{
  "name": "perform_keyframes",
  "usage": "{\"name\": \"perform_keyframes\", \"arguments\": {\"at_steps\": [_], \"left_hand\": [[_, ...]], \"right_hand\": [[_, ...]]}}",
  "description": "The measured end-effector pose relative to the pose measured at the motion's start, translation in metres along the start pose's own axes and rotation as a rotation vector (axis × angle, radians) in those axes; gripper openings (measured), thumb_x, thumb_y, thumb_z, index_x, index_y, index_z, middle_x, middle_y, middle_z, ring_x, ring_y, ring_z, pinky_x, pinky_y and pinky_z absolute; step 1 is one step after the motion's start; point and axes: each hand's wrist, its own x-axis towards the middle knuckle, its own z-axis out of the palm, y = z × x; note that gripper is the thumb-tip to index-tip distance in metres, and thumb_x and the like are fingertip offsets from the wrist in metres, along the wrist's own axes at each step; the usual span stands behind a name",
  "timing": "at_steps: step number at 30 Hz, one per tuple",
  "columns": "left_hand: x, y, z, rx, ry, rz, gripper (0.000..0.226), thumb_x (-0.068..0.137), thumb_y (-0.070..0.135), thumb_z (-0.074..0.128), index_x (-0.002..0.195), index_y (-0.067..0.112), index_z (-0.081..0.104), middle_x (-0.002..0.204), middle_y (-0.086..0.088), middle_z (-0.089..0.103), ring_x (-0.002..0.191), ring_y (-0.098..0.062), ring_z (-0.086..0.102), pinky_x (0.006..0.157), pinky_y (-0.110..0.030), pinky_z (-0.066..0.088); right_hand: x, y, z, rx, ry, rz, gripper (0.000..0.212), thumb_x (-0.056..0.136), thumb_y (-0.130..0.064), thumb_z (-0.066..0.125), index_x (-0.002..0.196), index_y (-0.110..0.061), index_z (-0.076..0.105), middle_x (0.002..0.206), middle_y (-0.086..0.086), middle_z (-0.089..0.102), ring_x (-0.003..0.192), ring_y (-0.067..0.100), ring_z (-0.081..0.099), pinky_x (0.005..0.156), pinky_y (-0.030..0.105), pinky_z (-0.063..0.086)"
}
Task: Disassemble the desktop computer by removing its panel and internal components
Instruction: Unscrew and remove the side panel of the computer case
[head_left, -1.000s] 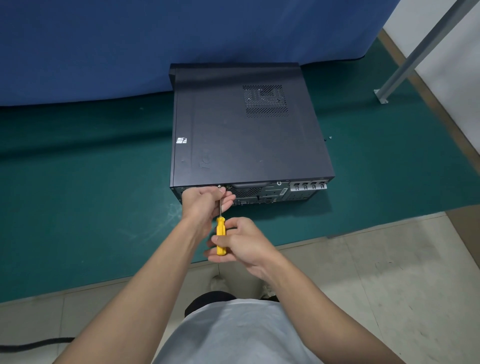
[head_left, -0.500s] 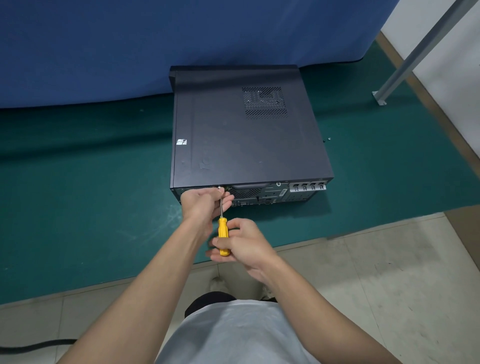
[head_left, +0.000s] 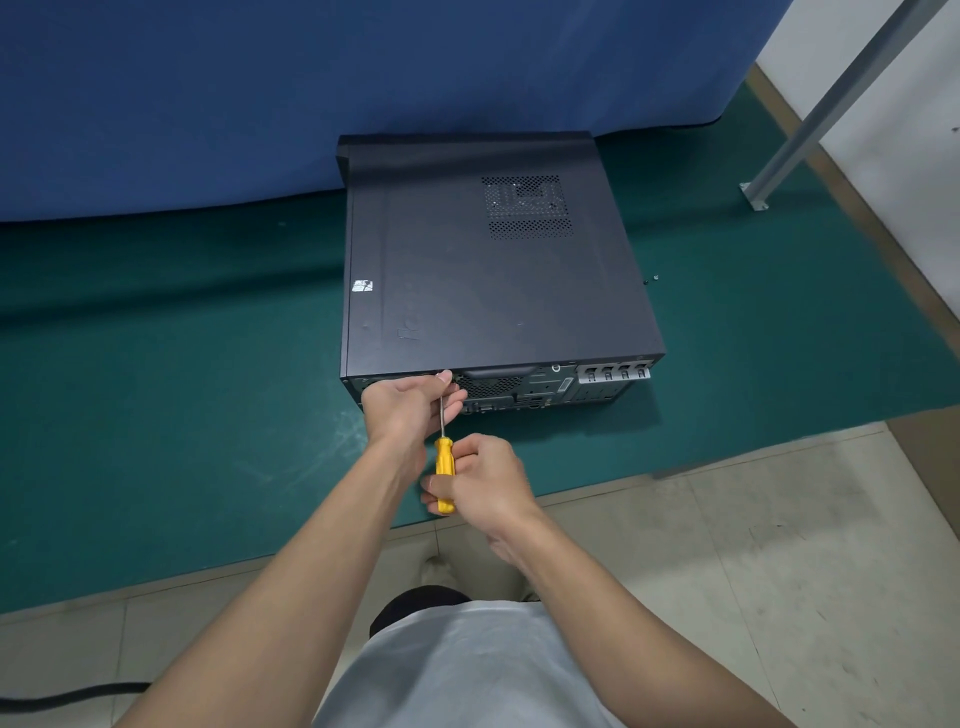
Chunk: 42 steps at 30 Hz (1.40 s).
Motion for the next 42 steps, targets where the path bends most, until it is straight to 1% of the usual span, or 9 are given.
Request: {"name": "perform_keyframes", "arguments": {"at_steps": [2, 7, 11, 14, 18, 26, 30, 35, 42], "left_hand": [[0.000, -0.001, 0.001, 0.007, 0.002, -0.004, 0.012, 0.084, 0.000, 0.071, 0.092, -0.007, 0.066, 0.088, -0.022, 0.071, 0.077, -0.026, 0.073, 0.068, -0.027, 0.060], [0.001, 0.000, 0.000, 0.006, -0.033, -0.011, 0.026, 0.080, -0.012, 0.068, 0.105, -0.011, 0.059, 0.092, -0.024, 0.070, 0.081, -0.029, 0.073, 0.073, -0.032, 0.060], [0.003, -0.001, -0.001, 0.021, -0.046, -0.003, 0.019, 0.085, -0.011, 0.064, 0.103, -0.012, 0.061, 0.094, -0.024, 0.070, 0.081, -0.028, 0.073, 0.070, -0.028, 0.060], [0.004, -0.002, -0.001, 0.027, -0.009, 0.014, 0.013, 0.086, -0.005, 0.066, 0.097, -0.010, 0.063, 0.089, -0.023, 0.070, 0.079, -0.027, 0.073, 0.068, -0.028, 0.060], [0.006, -0.004, 0.000, 0.026, 0.030, 0.046, 0.010, 0.086, 0.004, 0.069, 0.086, -0.006, 0.067, 0.081, -0.020, 0.072, 0.071, -0.024, 0.073, 0.062, -0.026, 0.059], [0.008, -0.004, -0.005, -0.020, -0.045, 0.010, 0.011, 0.090, 0.005, 0.064, 0.091, -0.007, 0.065, 0.080, -0.020, 0.072, 0.074, -0.026, 0.073, 0.060, -0.025, 0.059], [0.009, -0.004, -0.006, 0.002, -0.093, 0.002, 0.013, 0.092, 0.008, 0.063, 0.091, -0.005, 0.065, 0.077, -0.016, 0.073, 0.075, -0.025, 0.074, 0.060, -0.024, 0.058], [0.010, -0.004, -0.008, -0.028, -0.121, -0.011, 0.012, 0.091, 0.007, 0.064, 0.090, -0.005, 0.064, 0.077, -0.017, 0.073, 0.074, -0.025, 0.074, 0.058, -0.024, 0.057], [0.011, -0.002, -0.015, -0.081, -0.202, -0.059, 0.014, 0.090, 0.003, 0.063, 0.099, -0.009, 0.064, 0.088, -0.022, 0.072, 0.082, -0.028, 0.073, 0.068, -0.029, 0.060]], "right_hand": [[0.000, 0.001, 0.003, -0.041, 0.061, -0.014, 0.026, 0.076, 0.002, 0.073, 0.088, -0.012, 0.055, 0.087, 0.015, 0.066, 0.056, 0.016, 0.064, 0.051, 0.024, 0.053], [0.003, 0.000, -0.001, 0.042, -0.047, 0.053, 0.023, 0.091, -0.004, 0.059, 0.100, -0.013, 0.040, 0.091, 0.010, 0.055, 0.052, 0.014, 0.064, 0.054, 0.029, 0.057], [0.000, -0.001, -0.003, 0.141, -0.120, 0.080, 0.008, 0.096, -0.010, 0.051, 0.103, -0.007, 0.048, 0.082, 0.008, 0.054, 0.058, 0.011, 0.046, 0.050, 0.024, 0.041], [-0.002, -0.002, -0.002, 0.220, -0.121, 0.109, 0.010, 0.099, -0.010, 0.044, 0.096, -0.007, 0.054, 0.087, 0.011, 0.058, 0.065, 0.013, 0.050, 0.055, 0.025, 0.046], [-0.004, -0.001, 0.001, 0.160, -0.060, 0.070, 0.013, 0.098, -0.012, 0.048, 0.096, -0.003, 0.058, 0.086, 0.013, 0.062, 0.063, 0.015, 0.062, 0.055, 0.024, 0.053], [-0.004, 0.000, 0.008, -0.025, 0.104, -0.054, 0.012, 0.090, -0.015, 0.064, 0.083, -0.009, 0.056, 0.075, 0.010, 0.065, 0.051, 0.018, 0.068, 0.054, 0.031, 0.059], [-0.002, 0.000, 0.011, -0.140, 0.167, -0.076, 0.024, 0.087, -0.019, 0.068, 0.084, -0.014, 0.045, 0.099, 0.018, 0.061, 0.047, 0.015, 0.067, 0.042, 0.019, 0.050], [-0.002, 0.003, 0.004, -0.218, 0.148, -0.112, 0.026, 0.089, -0.015, 0.064, 0.082, -0.016, 0.039, 0.084, 0.010, 0.061, 0.045, 0.011, 0.065, 0.038, 0.016, 0.044], [0.001, 0.012, -0.016, -0.337, 0.190, -0.079, 0.023, 0.089, -0.017, 0.063, 0.082, -0.018, 0.042, 0.088, 0.009, 0.065, 0.046, 0.002, 0.062, 0.040, 0.016, 0.043]]}}
